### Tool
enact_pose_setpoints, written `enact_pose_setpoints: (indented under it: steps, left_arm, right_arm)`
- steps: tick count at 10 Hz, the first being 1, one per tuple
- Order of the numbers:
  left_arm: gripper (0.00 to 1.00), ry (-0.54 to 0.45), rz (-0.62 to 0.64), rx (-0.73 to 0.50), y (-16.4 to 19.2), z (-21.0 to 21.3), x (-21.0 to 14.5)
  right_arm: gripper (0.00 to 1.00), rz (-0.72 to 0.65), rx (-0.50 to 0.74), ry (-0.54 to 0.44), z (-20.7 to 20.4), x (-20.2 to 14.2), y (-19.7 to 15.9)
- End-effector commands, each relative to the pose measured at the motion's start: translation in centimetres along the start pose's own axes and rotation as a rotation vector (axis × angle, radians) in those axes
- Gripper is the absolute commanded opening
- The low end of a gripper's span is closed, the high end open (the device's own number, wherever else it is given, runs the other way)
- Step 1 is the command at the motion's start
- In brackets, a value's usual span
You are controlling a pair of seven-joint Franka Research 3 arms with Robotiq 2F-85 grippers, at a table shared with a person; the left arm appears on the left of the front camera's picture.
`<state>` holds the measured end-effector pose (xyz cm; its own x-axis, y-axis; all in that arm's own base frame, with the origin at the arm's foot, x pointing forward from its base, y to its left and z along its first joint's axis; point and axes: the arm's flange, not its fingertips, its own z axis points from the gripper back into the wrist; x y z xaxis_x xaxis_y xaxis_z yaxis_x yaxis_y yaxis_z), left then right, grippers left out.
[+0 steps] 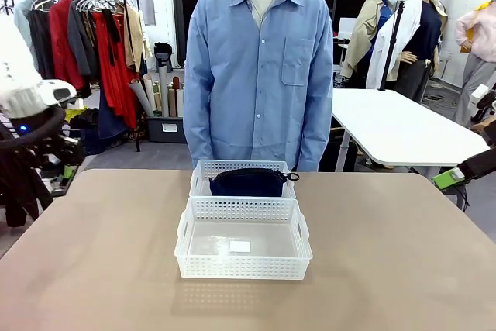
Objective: Distribute items into two baskets.
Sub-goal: Pick up the Stapler that the person points to.
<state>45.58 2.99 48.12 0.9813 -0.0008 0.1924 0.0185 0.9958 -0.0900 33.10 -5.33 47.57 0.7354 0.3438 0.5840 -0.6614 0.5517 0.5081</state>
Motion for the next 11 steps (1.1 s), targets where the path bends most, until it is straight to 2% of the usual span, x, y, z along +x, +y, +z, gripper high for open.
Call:
enact_pose_setpoints:
  steps: [1,3,6,7,8,11]
  left_arm:
    - [0.00,-0.050,-0.106,0.000,-0.4,2.4,-2.5]
    - [0.00,-0.128,-0.202,0.027,-2.1,4.5,-4.9]
    - [0.00,-0.068,-0.242,-0.023,-1.9,4.5,-4.3]
    - [0.00,-0.048,-0.219,-0.020,-2.1,4.4,-4.1]
    - [0.00,-0.089,-0.206,0.011,-3.0,5.0,-4.8]
    - [0.00,-0.089,-0.206,0.011,-3.0,5.0,-4.8]
  right_arm:
    - [1.00,0.002,-0.006,0.003,0.0,0.2,0.1]
    - [1.00,0.002,-0.006,0.003,0.0,0.2,0.1]
    - [1.00,0.002,-0.006,0.003,0.0,0.2,0.1]
    - [1.00,0.002,-0.006,0.003,0.0,0.2,0.1]
    - [1.00,0.002,-0.006,0.003,0.0,0.2,0.1]
    - [1.00,0.002,-0.006,0.003,0.0,0.2,0.1]
